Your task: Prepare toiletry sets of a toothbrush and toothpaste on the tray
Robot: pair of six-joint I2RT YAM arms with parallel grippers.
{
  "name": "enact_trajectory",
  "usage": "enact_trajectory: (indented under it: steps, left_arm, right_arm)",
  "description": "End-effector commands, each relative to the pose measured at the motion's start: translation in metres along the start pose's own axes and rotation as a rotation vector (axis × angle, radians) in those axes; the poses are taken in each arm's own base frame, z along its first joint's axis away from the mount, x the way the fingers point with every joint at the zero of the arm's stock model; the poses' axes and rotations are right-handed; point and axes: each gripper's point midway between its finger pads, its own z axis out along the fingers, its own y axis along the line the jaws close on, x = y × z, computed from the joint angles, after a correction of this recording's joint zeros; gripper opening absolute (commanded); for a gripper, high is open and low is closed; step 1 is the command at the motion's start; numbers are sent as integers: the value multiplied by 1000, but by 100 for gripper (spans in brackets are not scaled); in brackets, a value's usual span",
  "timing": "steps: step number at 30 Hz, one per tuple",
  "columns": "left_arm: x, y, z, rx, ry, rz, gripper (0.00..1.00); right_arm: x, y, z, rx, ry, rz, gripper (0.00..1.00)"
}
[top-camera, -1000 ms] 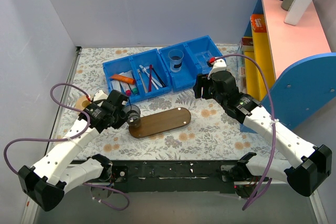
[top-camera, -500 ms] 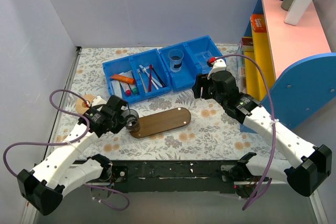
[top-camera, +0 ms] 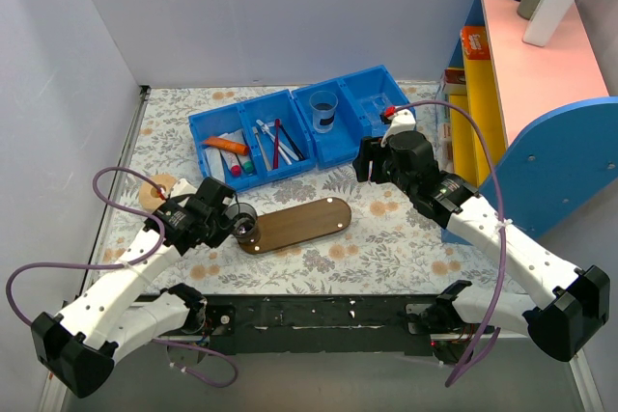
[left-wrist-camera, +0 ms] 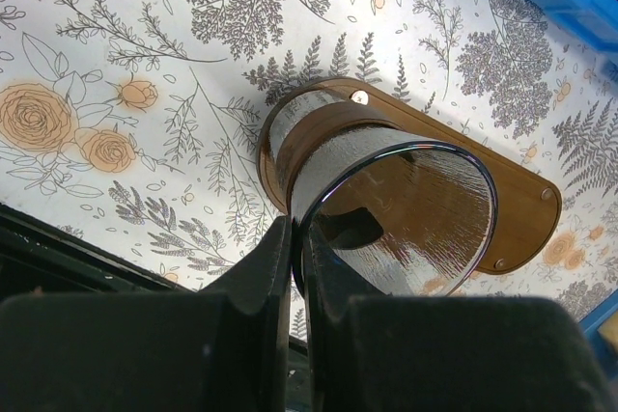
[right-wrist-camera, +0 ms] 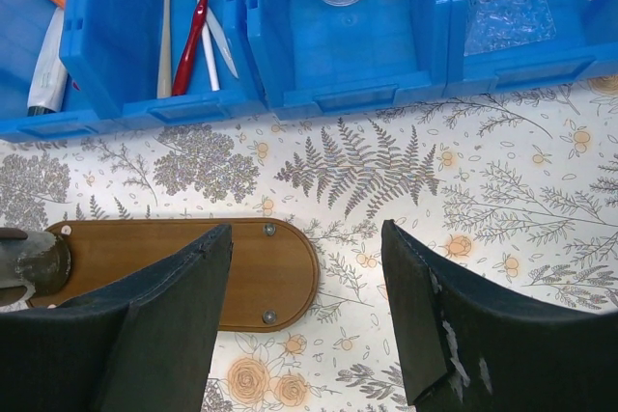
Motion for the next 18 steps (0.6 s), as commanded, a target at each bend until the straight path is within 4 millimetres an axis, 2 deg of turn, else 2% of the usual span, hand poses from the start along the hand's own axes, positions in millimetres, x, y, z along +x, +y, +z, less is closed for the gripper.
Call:
enact_trajectory:
  steps: [1, 14, 18]
  left_arm:
    - [-3, -21, -6, 85, -10, -95, 0]
    - [5, -19, -5, 73, 6, -78, 0]
    - [1, -15, -7, 62, -13, -73, 0]
  right_arm:
    - [-14, 4, -3, -23, -52, 16, 71]
    - [-16, 4, -6, -22, -59, 15, 71]
    - [-15, 3, -6, -20, -58, 15, 71]
